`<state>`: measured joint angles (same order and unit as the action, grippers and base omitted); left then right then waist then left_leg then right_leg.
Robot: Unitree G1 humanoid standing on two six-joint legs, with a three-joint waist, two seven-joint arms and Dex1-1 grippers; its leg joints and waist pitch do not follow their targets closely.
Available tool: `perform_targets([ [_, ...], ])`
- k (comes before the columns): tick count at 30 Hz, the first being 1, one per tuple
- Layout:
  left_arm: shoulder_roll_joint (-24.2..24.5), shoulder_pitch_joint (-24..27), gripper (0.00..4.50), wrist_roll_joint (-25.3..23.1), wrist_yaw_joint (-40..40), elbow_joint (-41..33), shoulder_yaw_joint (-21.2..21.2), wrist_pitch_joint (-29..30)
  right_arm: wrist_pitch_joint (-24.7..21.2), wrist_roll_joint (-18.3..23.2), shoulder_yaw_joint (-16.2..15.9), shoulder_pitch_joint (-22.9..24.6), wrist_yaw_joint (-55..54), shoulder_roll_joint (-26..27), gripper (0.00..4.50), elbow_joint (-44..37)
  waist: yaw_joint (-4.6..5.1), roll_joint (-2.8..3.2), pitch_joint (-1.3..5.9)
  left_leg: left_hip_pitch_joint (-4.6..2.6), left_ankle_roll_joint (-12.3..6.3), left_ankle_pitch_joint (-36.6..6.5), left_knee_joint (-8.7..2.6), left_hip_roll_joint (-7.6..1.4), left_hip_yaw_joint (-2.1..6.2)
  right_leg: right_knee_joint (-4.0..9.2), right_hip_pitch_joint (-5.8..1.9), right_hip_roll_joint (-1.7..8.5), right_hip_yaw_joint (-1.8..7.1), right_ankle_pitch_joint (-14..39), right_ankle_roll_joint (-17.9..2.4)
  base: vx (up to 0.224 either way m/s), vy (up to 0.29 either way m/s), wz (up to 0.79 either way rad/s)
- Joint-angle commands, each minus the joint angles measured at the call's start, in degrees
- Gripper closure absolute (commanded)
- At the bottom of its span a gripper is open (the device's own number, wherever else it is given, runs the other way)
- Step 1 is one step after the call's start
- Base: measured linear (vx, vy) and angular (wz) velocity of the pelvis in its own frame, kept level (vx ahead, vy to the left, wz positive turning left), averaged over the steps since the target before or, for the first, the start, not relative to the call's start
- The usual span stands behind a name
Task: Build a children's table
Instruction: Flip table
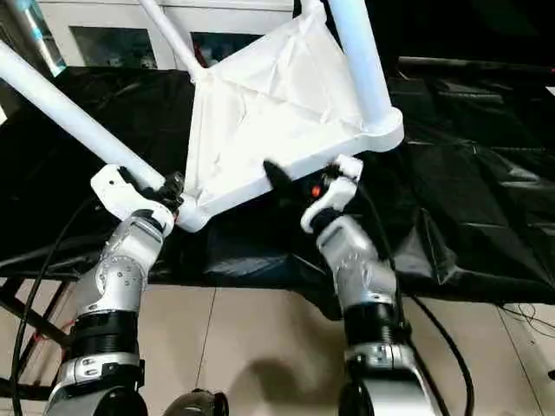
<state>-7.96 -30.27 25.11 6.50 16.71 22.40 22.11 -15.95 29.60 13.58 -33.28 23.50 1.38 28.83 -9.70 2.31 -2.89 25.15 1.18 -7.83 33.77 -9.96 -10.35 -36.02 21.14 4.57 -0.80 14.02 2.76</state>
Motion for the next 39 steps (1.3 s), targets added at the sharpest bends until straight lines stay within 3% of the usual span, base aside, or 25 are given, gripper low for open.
perform_targets([
  [1, -1.95, 0.54, 2.24, 3.42, -1.0, 0.34, -0.47, 1.57, 1.13, 1.34, 2.77, -2.78, -2.48, -0.19, 0.0, 3.53, 0.51, -1.17, 4.49, -2.9, -0.49, -8.62, -3.84, -2.96, 1.23, 3.67, -0.58, 3.45, 0.85, -3.15, -9.27, 0.0, 0.0, 0.0],
  [8, -2.34, 1.42, 2.24, 3.79, -2.67, -0.46, -1.91, 3.92, 1.55, 3.99, 6.05, -7.54, -0.96, -0.69, 0.0, 10.85, 0.33, -1.39, 4.64, -2.86, -1.94, -6.65, -3.41, -2.97, 1.01, 3.41, -0.69, 3.5, 0.79, -5.79, -9.68, 0.0, 0.0, 0.0],
  [14, -3.13, 2.84, 2.24, 4.29, -4.52, -2.24, -4.12, 6.72, 2.57, 4.57, 8.01, -11.53, -0.34, -1.25, 0.0, 16.23, 0.28, -1.47, 4.54, -2.91, -2.31, -7.68, -3.52, -3.09, 0.79, 3.57, -0.57, 3.58, 0.72, -3.23, -10.36, 0.0, 0.0, 0.0],
  [17, -3.4, 3.47, 2.24, 4.39, -4.97, -2.99, -4.74, 7.54, 3.31, 4.68, 8.54, -12.55, -0.15, -1.42, 0.0, 17.9, 0.5, -1.97, 4.48, -2.91, -2.09, -8.46, -3.61, -3.11, 0.56, 3.72, -0.62, 3.61, 0.69, -1.87, -10.12, 0.0, 0.0, 0.0],
  [18, -3.57, 3.99, 2.24, 4.34, -5.14, -3.68, -5.12, 8.08, 3.81, 4.74, 8.97, -13.15, -0.13, -1.54, 0.27, 19.11, 0.57, -2.0, 4.59, -2.71, -2.53, -7.84, -3.58, -3.14, 0.54, 3.51, -0.74, 3.76, 0.55, -2.0, -10.01, 0.0, 0.0, 0.0],
  [22, -3.86, 5.24, 2.24, 4.19, -5.0, -5.08, -5.53, 8.84, 5.39, 4.59, 10.07, -14.0, -1.07, -1.48, 0.37, 21.46, 0.78, -2.28, 4.5, -2.83, -2.58, -8.66, -3.63, -3.17, 0.35, 3.72, -0.42, 3.68, 0.59, -1.04, -9.69, 0.0, 0.0, 0.0],
  [24, -3.87, 5.45, 2.24, 4.17, -4.92, -5.24, -5.5, 8.88, 5.49, 4.7, 10.23, -13.92, -1.05, -1.38, 0.72, 21.53, 0.89, -2.32, 4.46, -2.85, -2.33, -9.23, -3.7, -3.14, 0.35, 3.79, -0.45, 3.63, 0.61, -0.85, -9.62, 0.0, 0.0, 0.0],
  [27, -3.83, 5.8, 2.24, 4.07, -5.0, -5.54, -5.49, 8.96, 5.89, 4.67, 10.33, -14.02, -0.86, -1.39, 0.9, 22.2, 0.95, -2.42, 4.43, -2.86, -2.23, -9.47, -3.7, -3.11, 0.3, 3.86, -0.39, 3.65, 0.65, -0.74, -9.37, 0.0, 0.0, 0.0],
  [38, -3.22, 5.85, 2.24, 3.3, -5.32, -5.7, -6.22, 9.7, 7.79, 3.99, 10.89, -15.02, -0.39, -1.68, 1.85, 24.11, 1.13, -2.27, 4.45, -2.89, -2.02, -9.83, -3.73, -3.11, 0.32, 3.85, -0.36, 3.57, 0.63, -1.33, -9.59, 0.0, 0.0, 0.0],
  [39, -2.83, 5.84, 1.68, 3.63, -6.67, -5.73, -6.69, 10.27, 8.16, 3.94, 11.03, -15.12, -0.66, -1.71, 2.0, 24.24, 1.11, -2.22, 4.5, -2.91, -1.99, -9.66, -3.68, -3.08, 0.31, 3.79, -0.37, 3.56, 0.63, -1.6, -9.64, 0.0, 0.0, 0.0],
])
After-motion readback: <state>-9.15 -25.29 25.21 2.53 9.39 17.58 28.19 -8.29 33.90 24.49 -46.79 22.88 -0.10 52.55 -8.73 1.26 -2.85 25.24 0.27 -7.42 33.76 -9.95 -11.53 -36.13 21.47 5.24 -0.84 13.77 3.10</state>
